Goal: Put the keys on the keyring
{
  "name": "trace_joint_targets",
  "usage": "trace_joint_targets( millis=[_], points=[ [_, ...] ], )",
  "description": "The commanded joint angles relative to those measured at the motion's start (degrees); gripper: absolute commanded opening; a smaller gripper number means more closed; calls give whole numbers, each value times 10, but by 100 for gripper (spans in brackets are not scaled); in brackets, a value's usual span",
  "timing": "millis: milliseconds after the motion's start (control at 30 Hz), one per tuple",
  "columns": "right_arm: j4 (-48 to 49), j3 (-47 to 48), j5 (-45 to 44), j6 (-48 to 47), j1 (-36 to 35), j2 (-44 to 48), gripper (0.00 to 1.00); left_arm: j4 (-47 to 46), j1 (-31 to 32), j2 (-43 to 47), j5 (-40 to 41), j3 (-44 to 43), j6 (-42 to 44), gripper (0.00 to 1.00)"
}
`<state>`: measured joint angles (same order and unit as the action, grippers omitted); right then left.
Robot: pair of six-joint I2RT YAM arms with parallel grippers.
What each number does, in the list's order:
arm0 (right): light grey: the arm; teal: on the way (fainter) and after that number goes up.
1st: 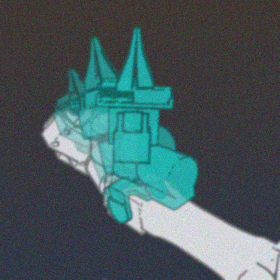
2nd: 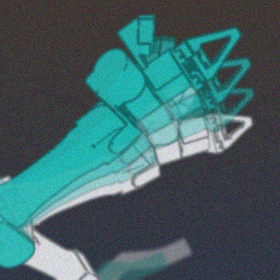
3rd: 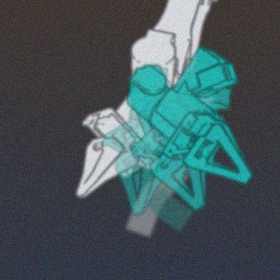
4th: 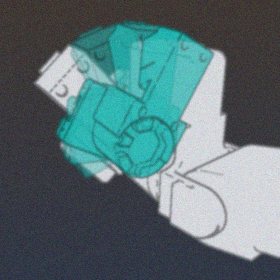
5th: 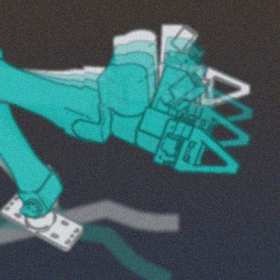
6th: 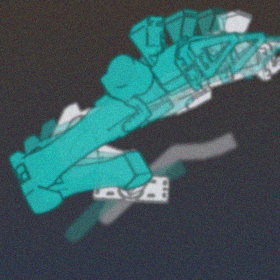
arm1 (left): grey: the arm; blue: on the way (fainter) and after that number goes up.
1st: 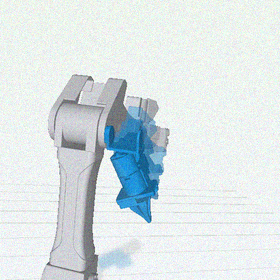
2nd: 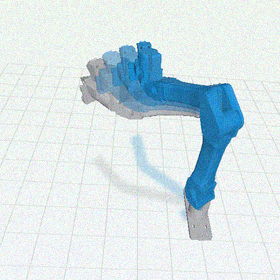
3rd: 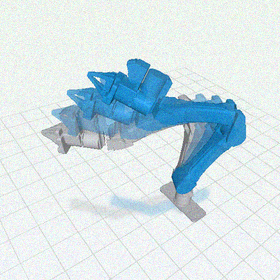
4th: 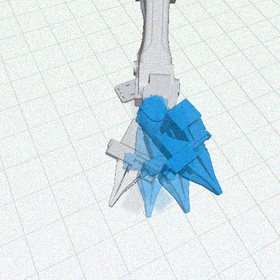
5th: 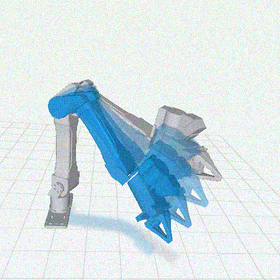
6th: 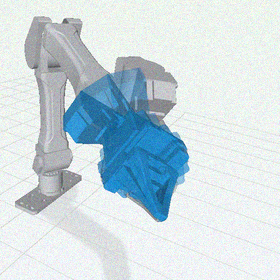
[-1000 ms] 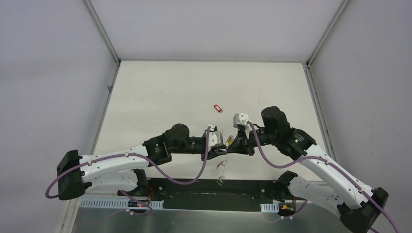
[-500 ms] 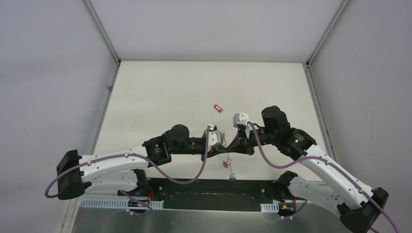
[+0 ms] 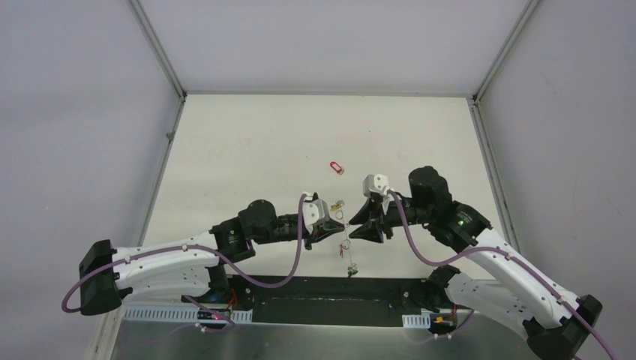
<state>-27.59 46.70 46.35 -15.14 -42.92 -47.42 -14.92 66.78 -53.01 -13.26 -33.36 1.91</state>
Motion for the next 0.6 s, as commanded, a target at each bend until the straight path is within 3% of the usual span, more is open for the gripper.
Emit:
trace_joint_targets(
  millis=[0,300,567],
  points=[
    [60,-20,-29,17,-3,42,41,-79,3,31,10,13,-5,0],
    [162,-65,-34,35,-3,73,41,-118,4,47,-16,33,2,0],
    [230,-76,1,93,-3,62,34,-132,3,38,-31,32,-2,0]
  ],
)
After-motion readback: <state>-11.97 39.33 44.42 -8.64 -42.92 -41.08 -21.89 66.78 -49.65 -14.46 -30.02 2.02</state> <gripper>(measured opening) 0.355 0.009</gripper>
